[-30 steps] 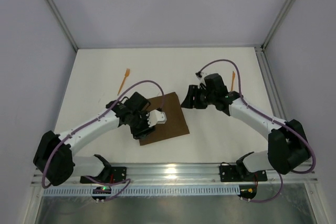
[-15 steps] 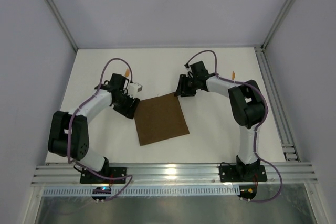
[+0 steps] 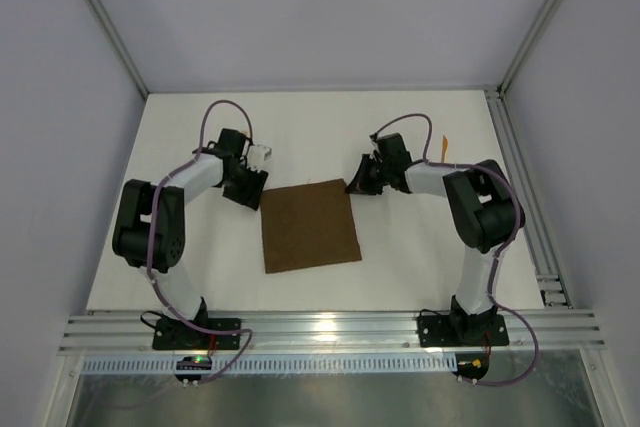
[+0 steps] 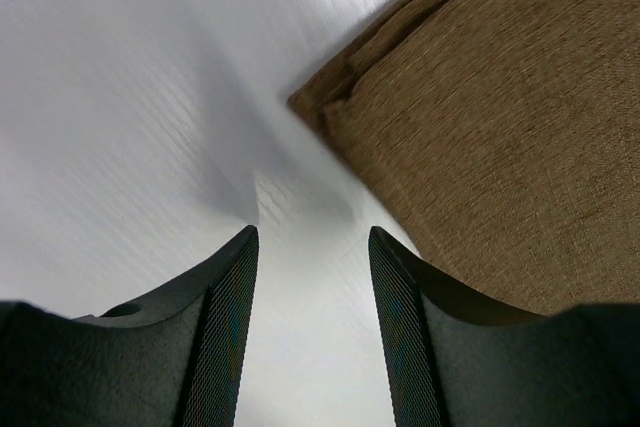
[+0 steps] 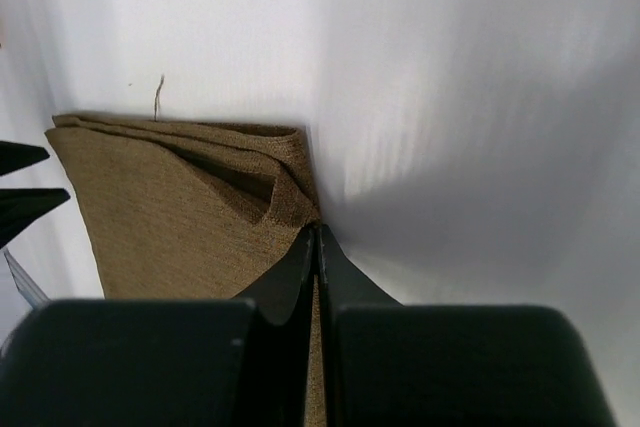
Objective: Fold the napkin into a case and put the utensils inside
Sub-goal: Move the square-folded napkin to the center of the board, then pick up the top corner of the square folded napkin from the center of the board, then pass from the left arm to the right, then fold the top corner of the square-folded napkin at the center of the board, then smooth out the upper triangle-folded napkin at the center of the board.
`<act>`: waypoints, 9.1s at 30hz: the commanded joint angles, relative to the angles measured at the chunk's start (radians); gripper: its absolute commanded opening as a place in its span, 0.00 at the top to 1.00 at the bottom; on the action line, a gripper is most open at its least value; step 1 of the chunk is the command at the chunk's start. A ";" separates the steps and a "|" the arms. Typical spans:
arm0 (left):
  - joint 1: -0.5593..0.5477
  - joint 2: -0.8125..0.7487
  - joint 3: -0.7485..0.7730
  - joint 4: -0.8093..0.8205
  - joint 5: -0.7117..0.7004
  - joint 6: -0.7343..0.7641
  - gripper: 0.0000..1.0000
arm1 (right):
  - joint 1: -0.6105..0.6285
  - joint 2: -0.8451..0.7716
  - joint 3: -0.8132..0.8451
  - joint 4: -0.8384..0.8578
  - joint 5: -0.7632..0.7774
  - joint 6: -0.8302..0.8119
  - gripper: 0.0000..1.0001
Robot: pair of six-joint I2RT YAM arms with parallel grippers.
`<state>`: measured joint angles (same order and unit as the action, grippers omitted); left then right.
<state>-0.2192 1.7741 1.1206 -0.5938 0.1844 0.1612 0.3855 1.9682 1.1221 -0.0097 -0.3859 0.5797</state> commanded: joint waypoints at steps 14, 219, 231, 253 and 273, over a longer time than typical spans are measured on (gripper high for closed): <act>0.000 0.034 0.125 -0.078 0.075 0.038 0.48 | -0.007 -0.416 -0.669 0.356 0.217 0.353 0.97; -0.269 0.133 0.122 -0.161 0.093 0.097 0.76 | 0.392 -0.494 -0.558 0.109 -0.219 -0.360 0.97; -0.269 0.137 0.131 -0.158 0.092 0.104 0.76 | 0.431 -0.535 -0.614 0.119 -0.179 -0.313 0.97; -0.269 0.010 0.191 -0.311 0.256 0.202 0.71 | 0.470 -0.804 -0.656 0.027 -0.165 -0.274 0.50; -0.361 -0.207 -0.169 -0.307 0.076 0.284 0.73 | 0.104 -0.447 -0.550 0.372 0.091 0.020 0.97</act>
<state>-0.5812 1.5486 0.9562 -0.9901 0.3351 0.4664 0.5163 1.4921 0.5720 0.2462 -0.3561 0.5610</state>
